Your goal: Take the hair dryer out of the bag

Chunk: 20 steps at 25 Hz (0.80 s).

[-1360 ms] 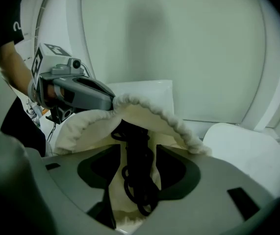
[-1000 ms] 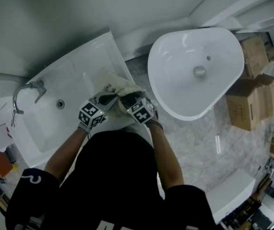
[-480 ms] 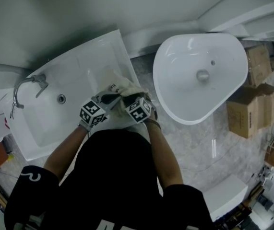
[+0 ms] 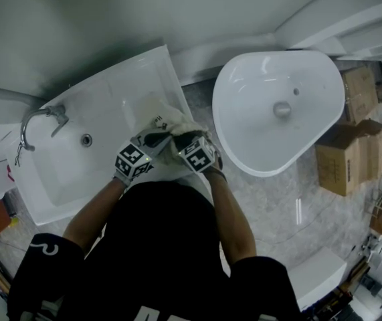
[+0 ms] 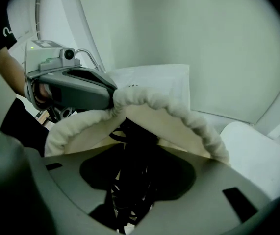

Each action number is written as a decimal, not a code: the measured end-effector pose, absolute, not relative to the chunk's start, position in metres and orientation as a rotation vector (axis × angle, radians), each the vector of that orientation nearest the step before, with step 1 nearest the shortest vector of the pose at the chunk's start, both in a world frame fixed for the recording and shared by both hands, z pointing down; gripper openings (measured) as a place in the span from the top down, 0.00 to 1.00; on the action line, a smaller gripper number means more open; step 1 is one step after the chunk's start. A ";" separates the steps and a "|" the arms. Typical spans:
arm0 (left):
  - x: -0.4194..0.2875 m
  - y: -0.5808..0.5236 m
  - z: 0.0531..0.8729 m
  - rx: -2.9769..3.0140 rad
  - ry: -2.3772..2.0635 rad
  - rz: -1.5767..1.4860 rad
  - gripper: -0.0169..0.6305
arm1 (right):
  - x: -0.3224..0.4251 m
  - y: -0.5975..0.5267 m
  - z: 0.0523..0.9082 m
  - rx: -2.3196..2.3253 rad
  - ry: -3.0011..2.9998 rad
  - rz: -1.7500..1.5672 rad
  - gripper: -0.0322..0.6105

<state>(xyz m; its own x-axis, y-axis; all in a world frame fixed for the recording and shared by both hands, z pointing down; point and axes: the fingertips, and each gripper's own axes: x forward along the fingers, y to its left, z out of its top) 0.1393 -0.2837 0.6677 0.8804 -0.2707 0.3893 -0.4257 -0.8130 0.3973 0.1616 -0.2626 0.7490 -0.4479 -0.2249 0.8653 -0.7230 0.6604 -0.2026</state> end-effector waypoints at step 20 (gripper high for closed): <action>0.171 -0.273 0.656 2.707 -0.611 0.594 0.95 | 0.228 -0.204 0.721 1.000 -1.980 0.762 0.68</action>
<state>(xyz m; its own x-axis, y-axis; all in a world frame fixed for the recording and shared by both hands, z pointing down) 0.1713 -0.2733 0.6557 0.8238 -0.3384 0.4547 -0.4638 -0.8636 0.1976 0.2275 -0.2038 0.7209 -0.3905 -0.3793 0.8388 -0.8437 0.5120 -0.1613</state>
